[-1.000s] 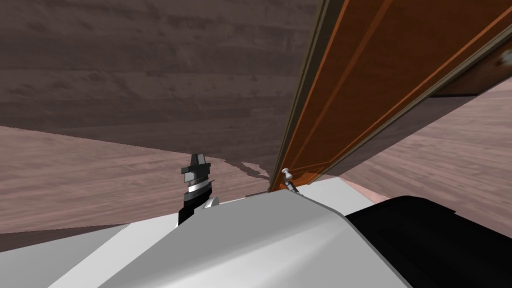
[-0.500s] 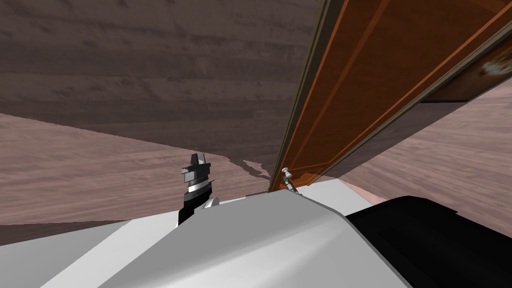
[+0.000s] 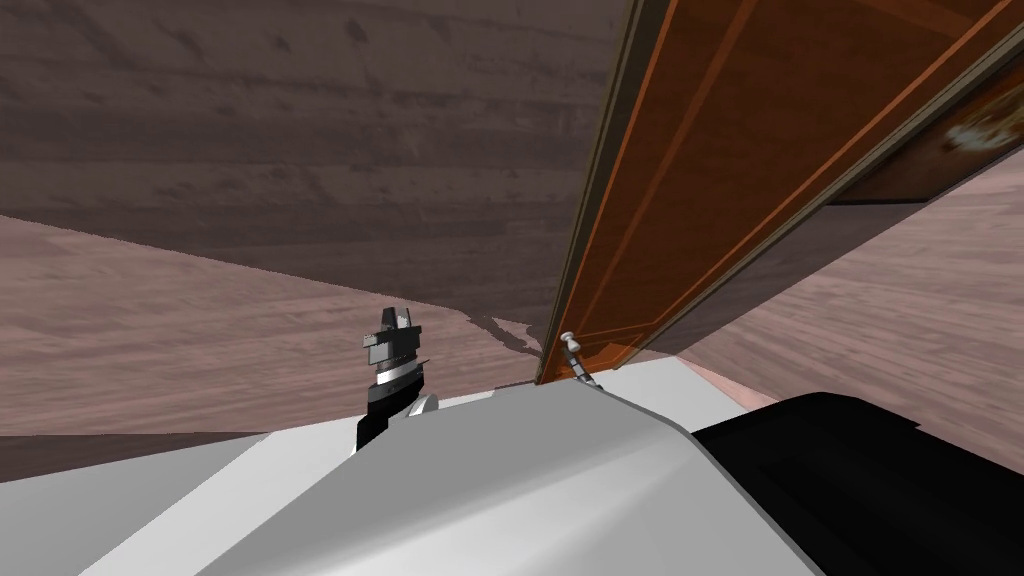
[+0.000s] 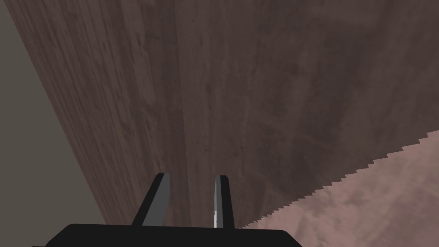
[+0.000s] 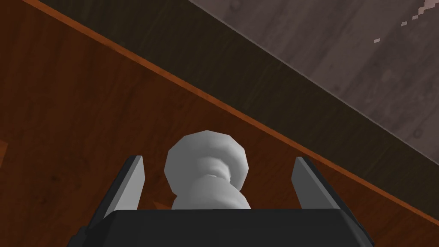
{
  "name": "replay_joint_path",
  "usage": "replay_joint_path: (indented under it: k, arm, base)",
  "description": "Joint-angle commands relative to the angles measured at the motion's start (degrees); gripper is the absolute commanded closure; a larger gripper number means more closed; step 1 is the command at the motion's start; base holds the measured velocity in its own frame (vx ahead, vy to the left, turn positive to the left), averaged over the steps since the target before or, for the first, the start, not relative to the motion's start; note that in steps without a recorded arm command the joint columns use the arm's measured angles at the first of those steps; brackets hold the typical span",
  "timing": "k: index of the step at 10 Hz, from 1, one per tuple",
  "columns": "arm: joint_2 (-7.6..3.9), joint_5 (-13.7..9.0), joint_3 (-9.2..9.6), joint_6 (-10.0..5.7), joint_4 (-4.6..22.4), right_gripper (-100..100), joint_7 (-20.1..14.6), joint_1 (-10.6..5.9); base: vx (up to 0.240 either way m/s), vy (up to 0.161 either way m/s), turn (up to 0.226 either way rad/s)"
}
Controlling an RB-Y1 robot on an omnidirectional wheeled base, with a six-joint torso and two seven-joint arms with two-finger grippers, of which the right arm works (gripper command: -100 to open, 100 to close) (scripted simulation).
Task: Pull the door open
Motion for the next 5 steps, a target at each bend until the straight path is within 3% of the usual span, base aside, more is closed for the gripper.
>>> replay_joint_path:
  k: [1, 5]
  arm:
    - [0.15, -0.9, 0.41, 0.26, 0.5, -100, -2.9, -0.75]
    - [0.3, -2.4, 1.04, 0.95, 0.7, -100, -8.0, -1.63]
  base:
    - [-0.056, 0.004, 0.023]
    - [-0.047, -0.015, 0.015]
